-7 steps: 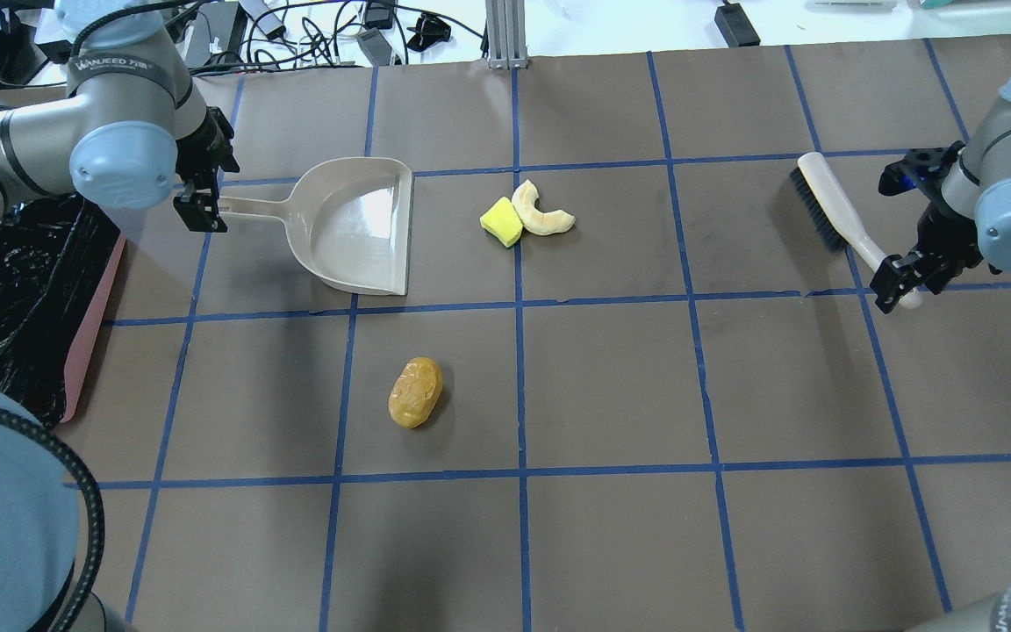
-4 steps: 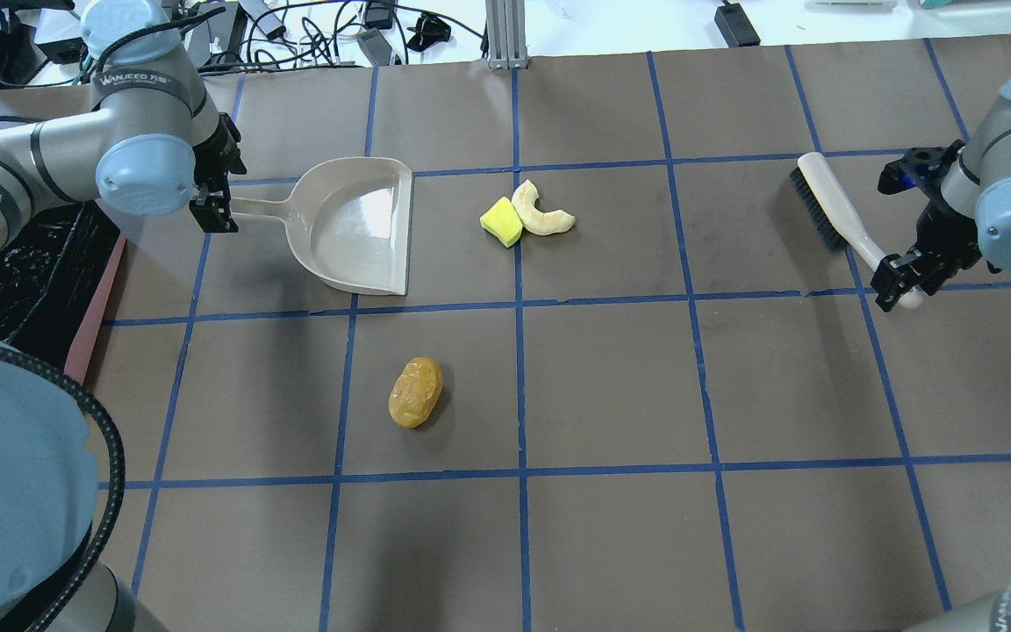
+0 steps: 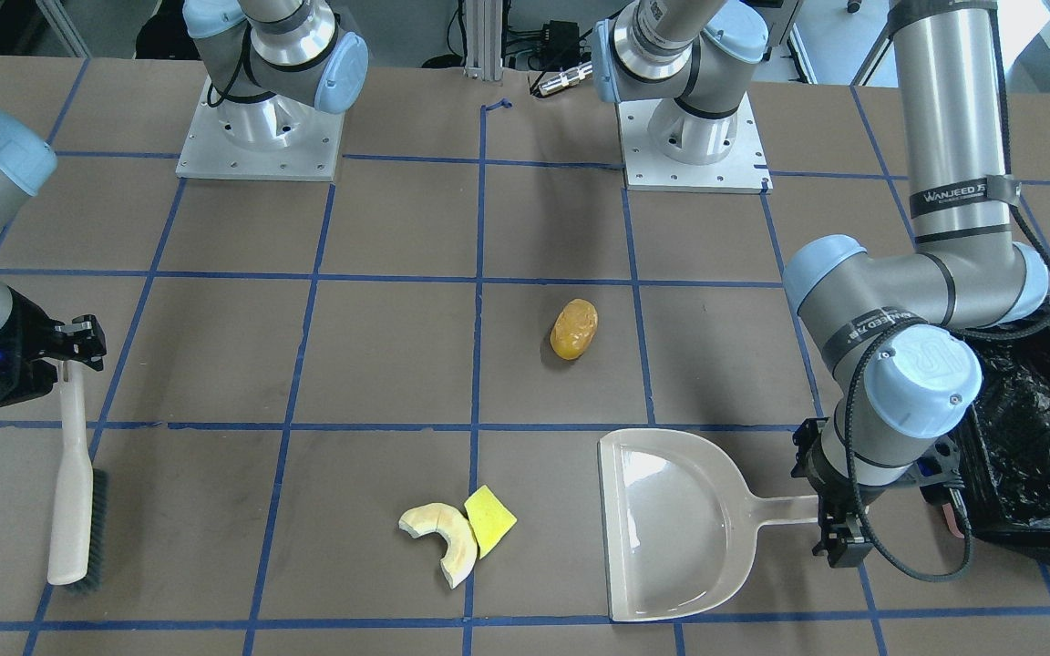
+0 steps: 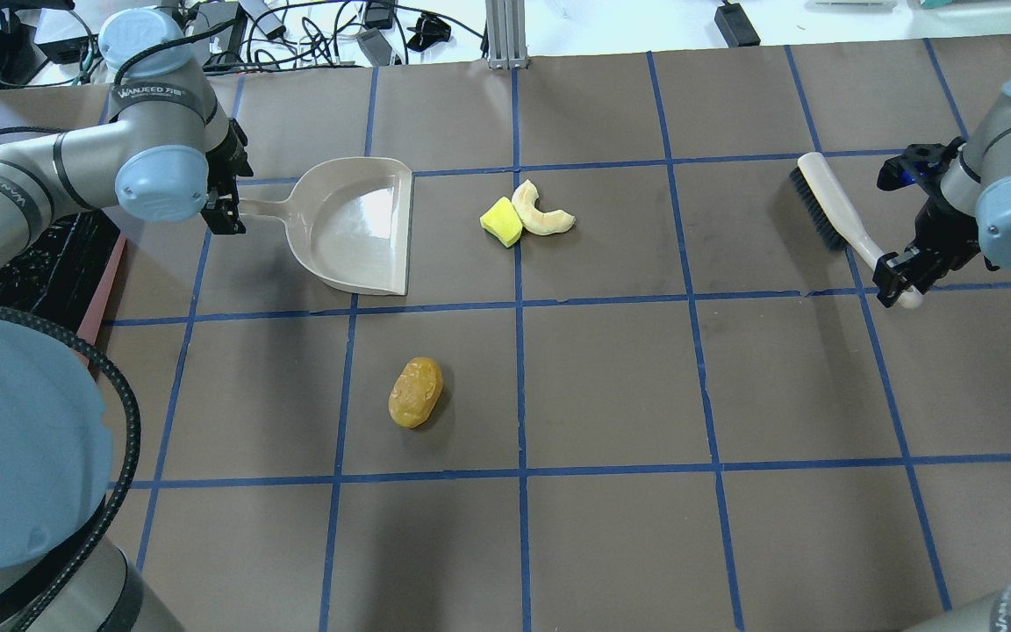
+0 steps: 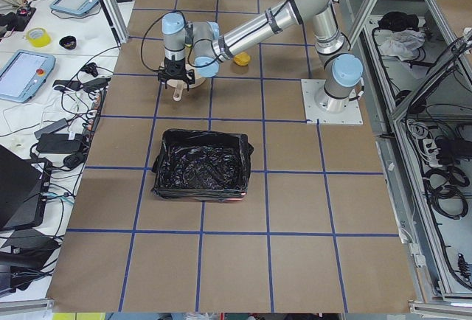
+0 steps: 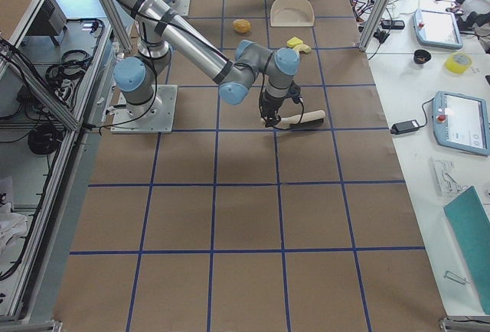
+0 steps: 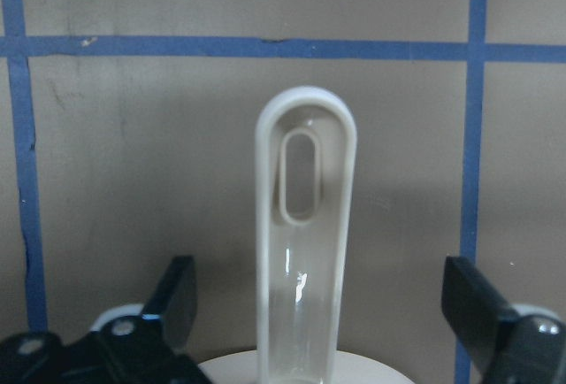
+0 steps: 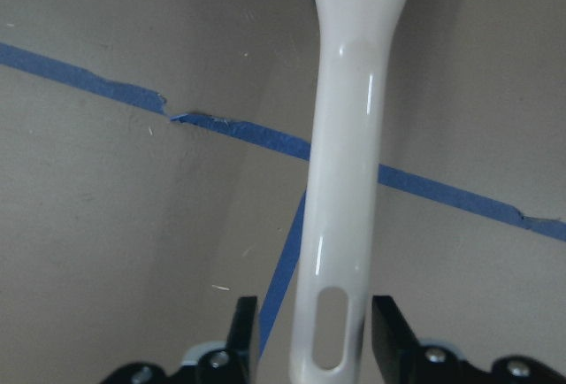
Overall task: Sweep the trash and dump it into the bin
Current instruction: 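Close the left gripper on the dustpan handle while the right gripper grasps the brush handle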
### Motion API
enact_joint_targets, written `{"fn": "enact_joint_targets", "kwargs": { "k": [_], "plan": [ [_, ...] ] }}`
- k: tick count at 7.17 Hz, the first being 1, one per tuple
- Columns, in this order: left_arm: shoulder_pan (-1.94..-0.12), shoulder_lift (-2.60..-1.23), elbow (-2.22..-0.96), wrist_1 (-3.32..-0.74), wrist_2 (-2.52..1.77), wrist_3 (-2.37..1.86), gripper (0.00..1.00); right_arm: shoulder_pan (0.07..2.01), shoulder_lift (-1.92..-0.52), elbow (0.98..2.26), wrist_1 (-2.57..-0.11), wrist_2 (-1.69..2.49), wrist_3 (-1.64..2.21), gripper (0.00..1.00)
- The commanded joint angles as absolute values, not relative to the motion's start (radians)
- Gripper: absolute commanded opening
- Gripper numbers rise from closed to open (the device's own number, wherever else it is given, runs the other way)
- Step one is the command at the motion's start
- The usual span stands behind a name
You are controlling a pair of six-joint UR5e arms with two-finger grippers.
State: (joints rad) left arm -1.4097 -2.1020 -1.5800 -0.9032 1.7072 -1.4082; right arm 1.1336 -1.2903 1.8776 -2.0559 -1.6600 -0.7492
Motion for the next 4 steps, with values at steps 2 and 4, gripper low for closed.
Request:
{"fn": "enact_joint_targets", "kwargs": {
  "k": [2, 4],
  "plan": [
    [-1.41, -2.112, -1.579, -0.902, 1.781, -1.41, 0.24, 1.134, -1.293, 1.87, -2.056, -1.669, -0.739, 0.08],
    [-1.41, -2.109, -1.58, -0.9, 1.717, -1.41, 0.0, 1.138, -1.305, 1.841, -2.054, -1.681, -0.7, 0.06]
  ]
}}
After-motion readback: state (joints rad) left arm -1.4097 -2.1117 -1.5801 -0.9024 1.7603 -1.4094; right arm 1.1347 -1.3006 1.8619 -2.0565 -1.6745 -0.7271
